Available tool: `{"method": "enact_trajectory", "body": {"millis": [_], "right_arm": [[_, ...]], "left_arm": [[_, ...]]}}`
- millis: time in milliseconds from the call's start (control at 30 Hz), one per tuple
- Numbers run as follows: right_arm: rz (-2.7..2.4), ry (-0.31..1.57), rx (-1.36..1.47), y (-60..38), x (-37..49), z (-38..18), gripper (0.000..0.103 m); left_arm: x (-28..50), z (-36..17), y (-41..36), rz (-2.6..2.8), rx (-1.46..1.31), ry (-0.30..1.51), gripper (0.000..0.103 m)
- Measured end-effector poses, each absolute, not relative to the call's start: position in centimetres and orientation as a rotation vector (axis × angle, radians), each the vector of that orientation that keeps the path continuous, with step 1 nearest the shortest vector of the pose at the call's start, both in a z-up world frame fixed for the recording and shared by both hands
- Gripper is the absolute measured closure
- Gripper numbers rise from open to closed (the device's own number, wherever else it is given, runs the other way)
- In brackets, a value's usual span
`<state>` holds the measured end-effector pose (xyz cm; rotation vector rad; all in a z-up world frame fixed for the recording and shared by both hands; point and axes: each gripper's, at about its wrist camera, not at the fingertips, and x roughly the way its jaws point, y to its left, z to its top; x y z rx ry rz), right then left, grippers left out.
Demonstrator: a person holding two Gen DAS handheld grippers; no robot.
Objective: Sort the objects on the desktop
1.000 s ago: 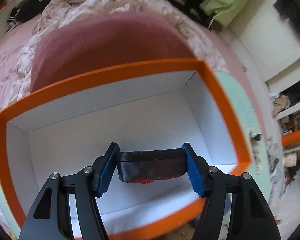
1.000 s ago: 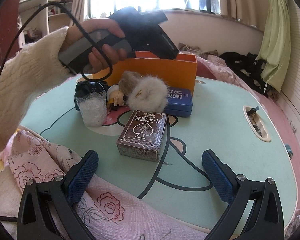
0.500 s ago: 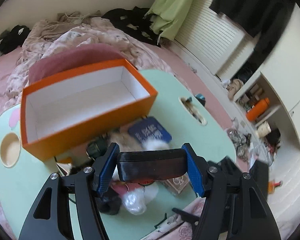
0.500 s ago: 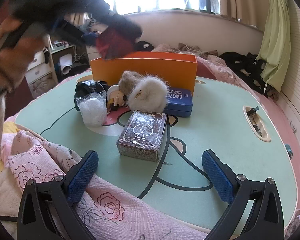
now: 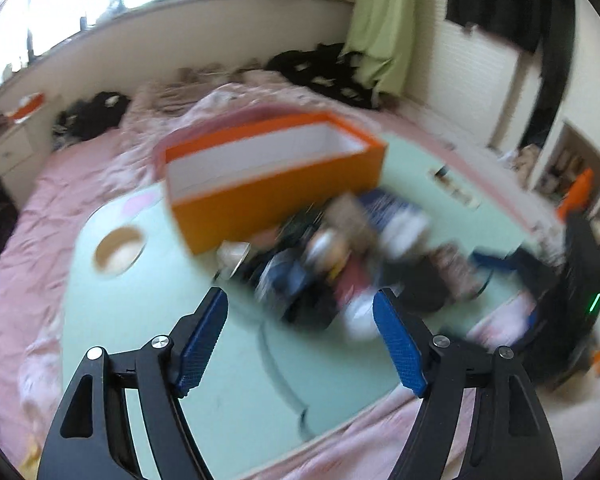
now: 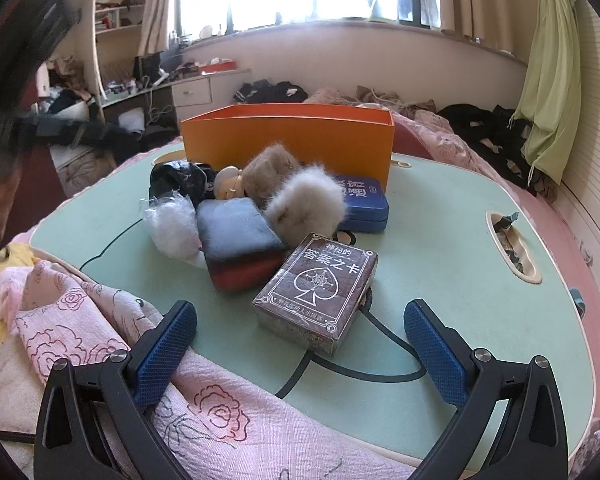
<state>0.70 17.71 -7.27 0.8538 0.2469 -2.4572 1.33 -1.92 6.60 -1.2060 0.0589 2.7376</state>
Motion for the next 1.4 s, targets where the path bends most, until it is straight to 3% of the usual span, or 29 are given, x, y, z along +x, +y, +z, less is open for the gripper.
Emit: {"method": "enact_trajectory", "body": {"millis": [200, 300, 333, 467, 1400], "right_arm": [[-2.456, 0.247, 0.853, 17.8, 0.7, -7.3, 0.000], [-2.456, 0.247, 0.853, 17.8, 0.7, -7.3, 0.000], [-2.457, 0.247, 0.853, 17.7, 0.7, -7.3, 0.000], [-2.457, 0.246, 0.852, 17.8, 0.7, -7.3, 0.000], [-2.457, 0.246, 0.851, 17.9, 0.7, -7.4, 0.000]], "left_arm": [[1.7, 1.9, -1.5, 2.702, -1.339, 0.054, 0.028], [1.5, 1.1, -1.2, 2.749, -1.282, 0.020, 0.012], [1.4, 0.8, -1.2, 2.764, -1.267, 0.015, 0.000], [1.9, 0.1, -1.4, 2.830, -1.168, -0.009, 0.000], [1.7, 0.3, -1.6, 2.829, -1.155, -0.007, 0.000]]}}
